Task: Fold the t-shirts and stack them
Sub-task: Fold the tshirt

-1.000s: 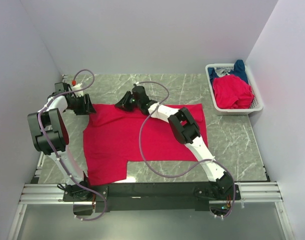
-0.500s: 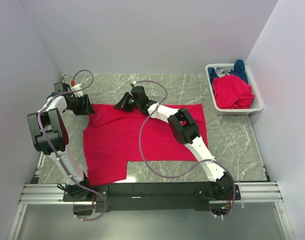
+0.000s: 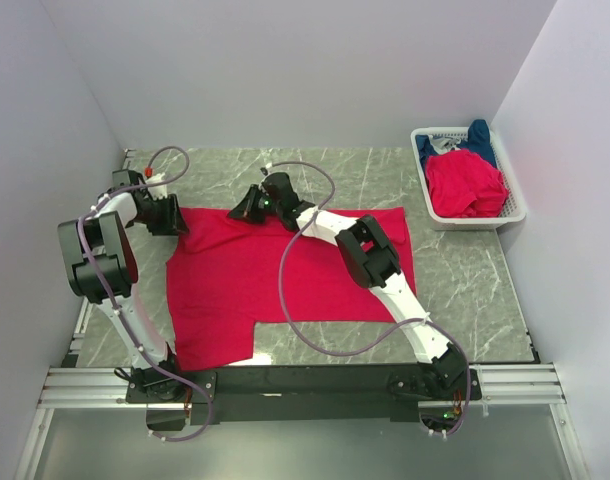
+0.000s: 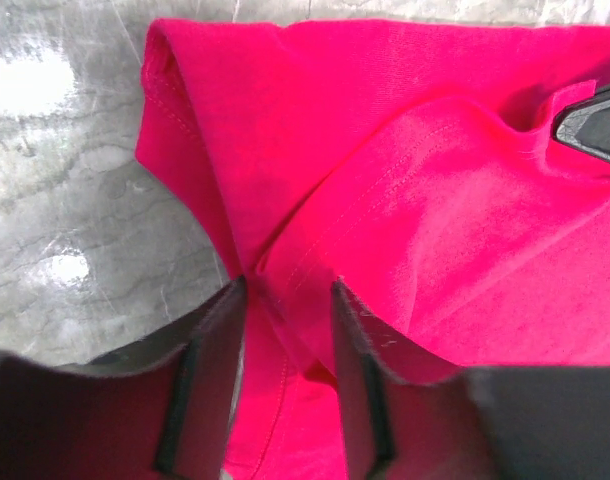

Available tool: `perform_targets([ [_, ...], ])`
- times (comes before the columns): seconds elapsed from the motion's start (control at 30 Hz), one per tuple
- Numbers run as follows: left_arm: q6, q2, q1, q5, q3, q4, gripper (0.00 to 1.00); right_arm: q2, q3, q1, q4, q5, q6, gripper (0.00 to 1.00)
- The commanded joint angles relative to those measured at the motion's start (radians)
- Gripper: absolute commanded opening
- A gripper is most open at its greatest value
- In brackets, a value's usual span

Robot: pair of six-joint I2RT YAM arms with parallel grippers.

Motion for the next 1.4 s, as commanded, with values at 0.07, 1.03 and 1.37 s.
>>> perform_targets([
  [0.07,-0.005,0.009,-0.013,-0.013,0.043,0.022,0.42,-0.071,-0.021,-0.003,0.05,-0.026,0.001,0.0],
  [1.03,0.002,-0.055,-0.075,-0.14,0.067,0.025,0.41,-0.097,-0.067,-0.011,0.082,-0.047,0.005,0.0],
  [1.37,0.007,-0.08,-0.077,-0.163,0.08,0.016,0.4,-0.102,-0.071,-0.013,0.085,-0.052,0.004,0.0],
])
